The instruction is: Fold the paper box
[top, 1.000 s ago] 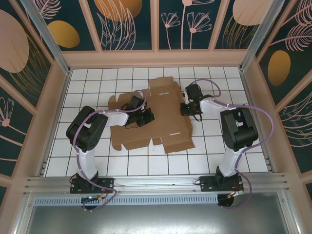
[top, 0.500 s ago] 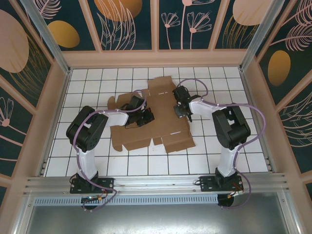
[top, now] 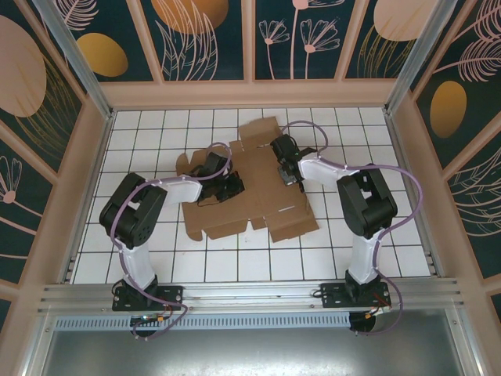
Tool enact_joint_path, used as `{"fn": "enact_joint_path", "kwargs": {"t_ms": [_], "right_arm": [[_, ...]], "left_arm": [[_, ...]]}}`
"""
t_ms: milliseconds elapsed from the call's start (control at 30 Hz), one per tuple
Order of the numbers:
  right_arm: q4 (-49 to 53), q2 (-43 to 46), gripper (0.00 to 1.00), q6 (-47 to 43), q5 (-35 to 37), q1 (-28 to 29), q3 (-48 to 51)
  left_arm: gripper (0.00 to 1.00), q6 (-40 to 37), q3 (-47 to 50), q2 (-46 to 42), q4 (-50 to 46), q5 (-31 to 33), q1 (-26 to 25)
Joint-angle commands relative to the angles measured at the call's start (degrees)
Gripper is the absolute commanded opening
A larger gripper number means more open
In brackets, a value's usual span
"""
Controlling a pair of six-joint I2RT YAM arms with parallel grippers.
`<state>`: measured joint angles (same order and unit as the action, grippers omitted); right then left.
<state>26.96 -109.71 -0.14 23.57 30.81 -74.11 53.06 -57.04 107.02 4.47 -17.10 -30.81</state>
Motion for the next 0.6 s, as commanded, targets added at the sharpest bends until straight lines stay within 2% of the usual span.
{"fn": "enact_joint_path", "kwargs": {"t_ms": [0, 133, 367, 567], "right_arm": [[4.29, 1.51, 0.0, -0.96, 2.61, 0.17, -3.59], [7.57, 1.49, 0.0, -1.74, 3.02, 2.06, -6.49], [12.75, 0.45, 0.01, -1.44, 1.49, 6.16, -12.37], [17.83, -1.95, 0.01, -0.12, 4.46, 11.29, -19.97]], "left_arm": [[0.0, 0.23, 0.94, -0.34, -1.47, 1.29, 1.05], [0.0, 1.43, 0.97, 2.57, 1.91, -2.0, 1.06], [0.0, 1.35, 0.0, 4.05, 1.92, -2.19, 1.02], [0.0, 1.78, 0.41, 4.55, 2.45, -2.3, 1.09]]}}
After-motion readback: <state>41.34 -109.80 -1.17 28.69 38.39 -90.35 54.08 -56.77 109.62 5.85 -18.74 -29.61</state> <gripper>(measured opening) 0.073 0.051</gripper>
